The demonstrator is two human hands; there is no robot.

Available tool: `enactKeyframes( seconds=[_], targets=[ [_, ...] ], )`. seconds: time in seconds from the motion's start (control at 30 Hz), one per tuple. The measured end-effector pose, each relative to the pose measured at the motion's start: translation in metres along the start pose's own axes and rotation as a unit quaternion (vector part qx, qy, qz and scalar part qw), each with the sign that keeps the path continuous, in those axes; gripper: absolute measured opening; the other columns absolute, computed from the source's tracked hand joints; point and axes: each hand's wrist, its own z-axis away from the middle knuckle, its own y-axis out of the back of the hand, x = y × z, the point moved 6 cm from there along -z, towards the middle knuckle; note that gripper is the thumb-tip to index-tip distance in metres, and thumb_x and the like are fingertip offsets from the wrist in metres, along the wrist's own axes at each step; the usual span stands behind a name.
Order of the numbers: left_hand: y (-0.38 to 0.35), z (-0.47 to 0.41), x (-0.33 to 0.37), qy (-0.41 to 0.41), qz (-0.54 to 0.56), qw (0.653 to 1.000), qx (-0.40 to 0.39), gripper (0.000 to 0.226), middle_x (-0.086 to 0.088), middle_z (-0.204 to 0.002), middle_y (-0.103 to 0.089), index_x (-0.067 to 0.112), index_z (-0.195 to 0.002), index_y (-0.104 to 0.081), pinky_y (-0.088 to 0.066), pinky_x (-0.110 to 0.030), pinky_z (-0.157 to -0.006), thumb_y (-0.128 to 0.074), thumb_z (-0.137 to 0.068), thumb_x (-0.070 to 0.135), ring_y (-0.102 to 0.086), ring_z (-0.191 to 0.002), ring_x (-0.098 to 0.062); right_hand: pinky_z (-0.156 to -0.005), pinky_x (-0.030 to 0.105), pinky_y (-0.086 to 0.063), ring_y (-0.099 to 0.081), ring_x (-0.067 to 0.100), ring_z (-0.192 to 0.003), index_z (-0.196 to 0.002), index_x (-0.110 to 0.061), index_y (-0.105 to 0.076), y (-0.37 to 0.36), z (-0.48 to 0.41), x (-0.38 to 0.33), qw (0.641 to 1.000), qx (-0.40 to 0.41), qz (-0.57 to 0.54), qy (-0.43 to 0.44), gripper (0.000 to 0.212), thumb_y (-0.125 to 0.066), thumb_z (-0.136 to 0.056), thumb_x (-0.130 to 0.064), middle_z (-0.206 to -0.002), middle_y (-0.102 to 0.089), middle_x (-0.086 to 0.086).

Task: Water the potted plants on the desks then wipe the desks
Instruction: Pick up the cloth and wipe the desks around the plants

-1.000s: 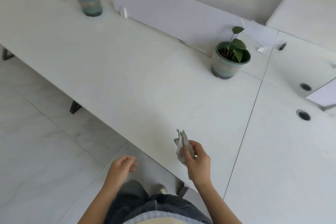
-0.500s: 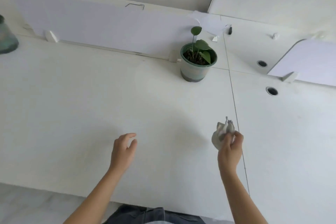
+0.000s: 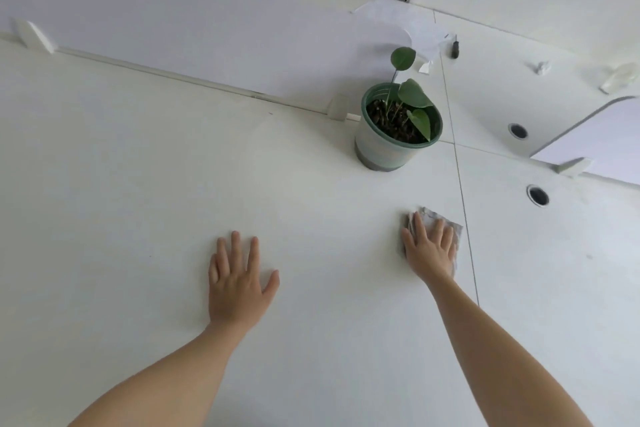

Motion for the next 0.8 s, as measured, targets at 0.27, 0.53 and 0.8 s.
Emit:
enactKeyframes(
  seconds=[0.27,0.53,0.8],
  targets=[
    [-0.001,-0.001,-0.003,0.001,-0.012,0.998,0.061,0.069,-0.024,-0.133,-0.052,0.012,-0.128,-0.040,-0.023,-0.044,-0.096,-0.037,-0.071,0.051,-0.028,-0.125,-0.039,-0.117,0.045,0.004,0.011,0.030,-0.144,-0.145,-0.037,-0.011,0.035,-0.102,-0.048,0.999,0.009,0.027,0.046,0.054,-0.021,-0.094,-0.049,-0.158,0.008,0.011],
    [0.002,0.001,-0.002,0.011,-0.021,0.995,0.100,0.070,-0.024,-0.134,-0.050,0.011,-0.129,-0.041,-0.025,-0.045,-0.096,-0.038,-0.071,0.050,-0.029,-0.127,-0.039,-0.117,0.044,0.006,0.010,0.027,-0.145,-0.146,-0.036,-0.011,0.018,-0.081,-0.061,0.997,0.065,-0.043,-0.019,0.053,-0.023,-0.095,-0.044,-0.158,0.003,0.008],
    [0.004,0.002,-0.002,0.014,-0.032,0.993,0.111,0.070,-0.024,-0.134,-0.051,0.012,-0.129,-0.040,-0.025,-0.044,-0.096,-0.038,-0.071,0.050,-0.028,-0.127,-0.039,-0.114,0.052,-0.012,-0.015,0.041,-0.142,-0.140,-0.032,-0.035,-0.040,-0.013,-0.194,0.949,0.047,0.056,0.306,0.054,-0.028,-0.089,-0.049,-0.153,-0.022,0.018]
  ],
)
